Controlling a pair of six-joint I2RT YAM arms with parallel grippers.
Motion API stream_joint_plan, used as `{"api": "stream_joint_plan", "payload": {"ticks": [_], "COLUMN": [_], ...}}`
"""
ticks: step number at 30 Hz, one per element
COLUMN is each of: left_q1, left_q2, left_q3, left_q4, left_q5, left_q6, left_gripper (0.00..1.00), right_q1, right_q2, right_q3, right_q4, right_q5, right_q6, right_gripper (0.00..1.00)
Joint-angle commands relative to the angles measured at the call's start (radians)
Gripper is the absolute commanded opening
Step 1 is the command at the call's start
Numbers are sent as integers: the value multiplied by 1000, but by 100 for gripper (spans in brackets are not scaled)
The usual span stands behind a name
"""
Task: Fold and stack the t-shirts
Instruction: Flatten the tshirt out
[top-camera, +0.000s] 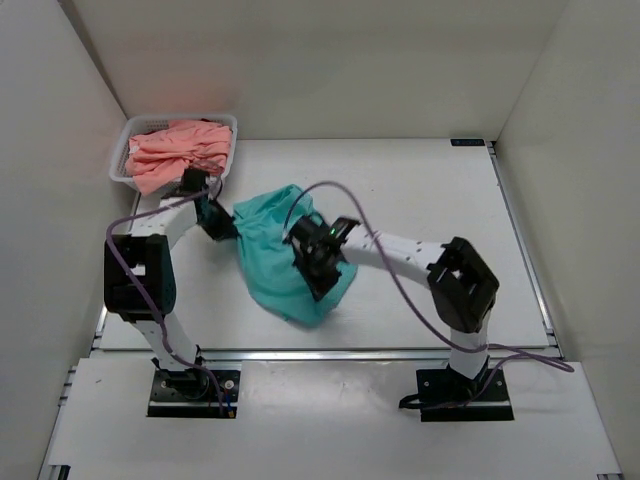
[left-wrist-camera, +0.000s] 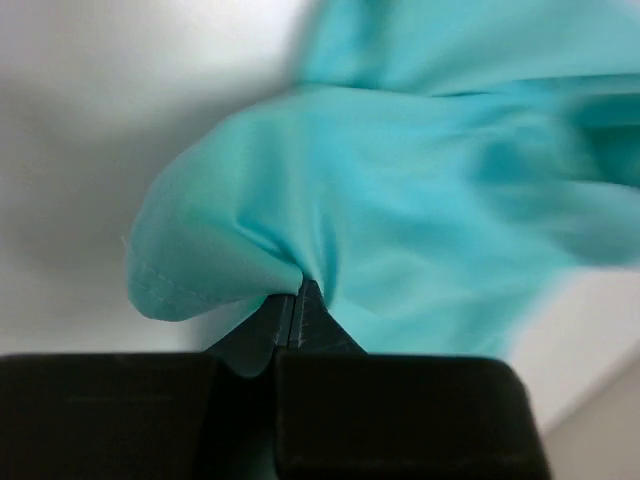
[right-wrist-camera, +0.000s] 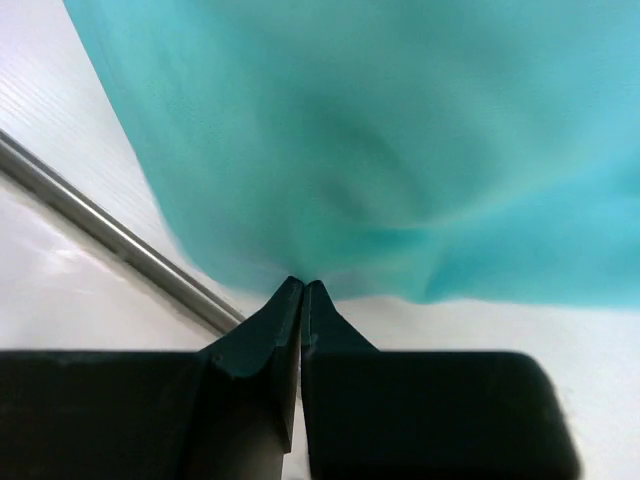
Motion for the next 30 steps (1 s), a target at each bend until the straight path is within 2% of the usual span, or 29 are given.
{"api": "stream_joint_plan", "payload": {"ticks": [1,4,6,8,9,13,16,21,26,30], "left_q1": [-16,-24,-30,-20,-4,4,8,20,73,68], "left_q2": [-96,-31,4,3,-2,-27,-83,-109,-79,-125], "left_q3": [345,653,776,862,872,913,926,1021,1217,1150], "left_q4": [28,-79,-110,-96,-69,9,49,54,66,193], "left_q5": [126,153,171,200,217,245,199,124,84,69], "left_q6": [-106,-111,-131,-172,-189,-215,-194,-178,-184,-193], "left_gripper": [0,0,0,0,0,0,0,0,0,0], "right_q1": [-201,-369,-441,-530,-552,-618,-622,-542,-494,-509], "right_q2": [-190,-206,-171,-179,-186,-235,-321,-380,-437,-506], "right_q3": [228,466,696,764,777,806,743,767,783,763], "right_q4": [-136,-240,-321,-329,-303,-277,-202,-171,-112,-50], "right_q5": [-35,-104,-110,-130,-157,-70,-50,-12,30,126], "right_q6": [8,-16,-33,-27,-25,-32,-38,-58,-70,-93], "right_gripper": [0,0,0,0,0,0,0,0,0,0]}}
